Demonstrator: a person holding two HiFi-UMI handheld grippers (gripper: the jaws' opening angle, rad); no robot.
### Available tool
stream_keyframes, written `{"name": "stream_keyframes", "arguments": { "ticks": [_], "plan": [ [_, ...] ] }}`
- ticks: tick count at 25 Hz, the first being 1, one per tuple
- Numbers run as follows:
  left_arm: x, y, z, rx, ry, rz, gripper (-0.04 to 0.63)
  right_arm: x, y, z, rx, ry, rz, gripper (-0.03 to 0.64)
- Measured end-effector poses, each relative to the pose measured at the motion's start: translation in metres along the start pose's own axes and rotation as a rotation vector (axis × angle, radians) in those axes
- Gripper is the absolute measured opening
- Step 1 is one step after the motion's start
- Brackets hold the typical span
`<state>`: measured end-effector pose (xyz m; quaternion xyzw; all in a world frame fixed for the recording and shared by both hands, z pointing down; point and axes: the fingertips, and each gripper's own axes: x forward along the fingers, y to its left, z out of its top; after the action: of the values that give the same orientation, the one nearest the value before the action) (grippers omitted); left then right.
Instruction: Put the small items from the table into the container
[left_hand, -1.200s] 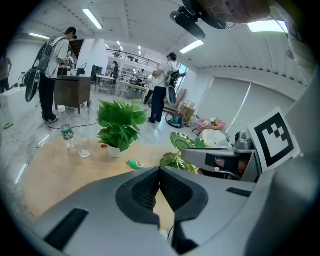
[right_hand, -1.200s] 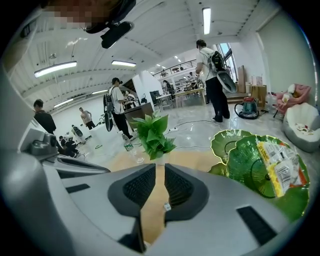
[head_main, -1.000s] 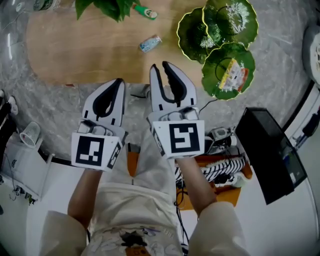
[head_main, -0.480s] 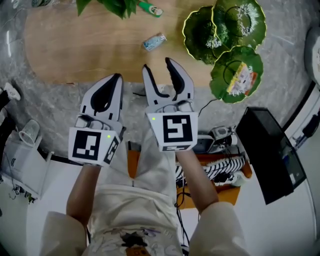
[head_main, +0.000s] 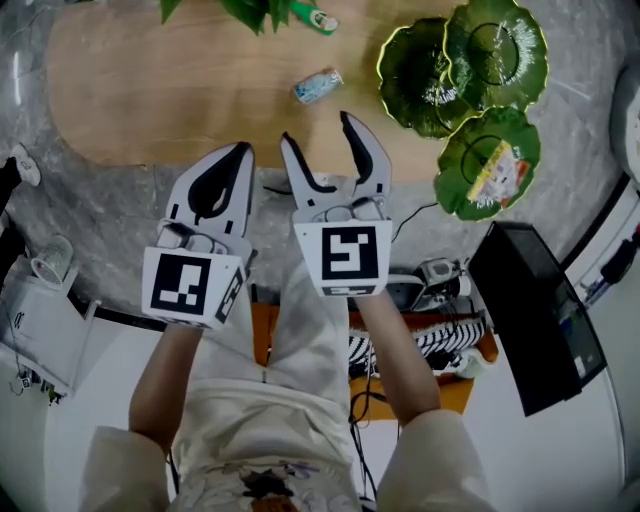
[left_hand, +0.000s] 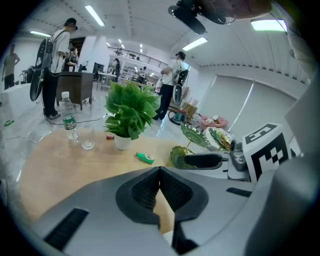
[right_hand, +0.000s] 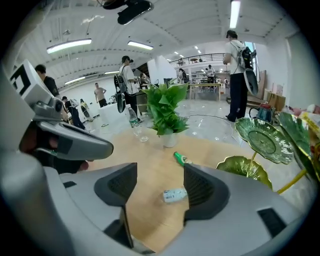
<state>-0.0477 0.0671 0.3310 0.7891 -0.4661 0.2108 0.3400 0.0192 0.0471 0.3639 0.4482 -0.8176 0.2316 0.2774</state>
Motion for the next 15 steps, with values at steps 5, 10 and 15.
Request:
{"name": "stream_keyframes", "arguments": {
  "ticks": [5,10,15],
  "plan": [
    [0.003,0.006,-0.006,-0.011,-0.002,0.007,0.009,0.013,0.002,-0.013,-0.063,0.029,0.025,0.358],
    [0.005,0.01,-0.014,-0.02,0.008,0.012,0.009,0.025,-0.004,-0.023,-0.044,0.031,0.038,0.382],
    [0.007,0.015,-0.021,-0.022,0.013,0.012,0.009,0.037,-0.006,-0.034,-0.088,0.056,0.05,0.387]
  ]
}}
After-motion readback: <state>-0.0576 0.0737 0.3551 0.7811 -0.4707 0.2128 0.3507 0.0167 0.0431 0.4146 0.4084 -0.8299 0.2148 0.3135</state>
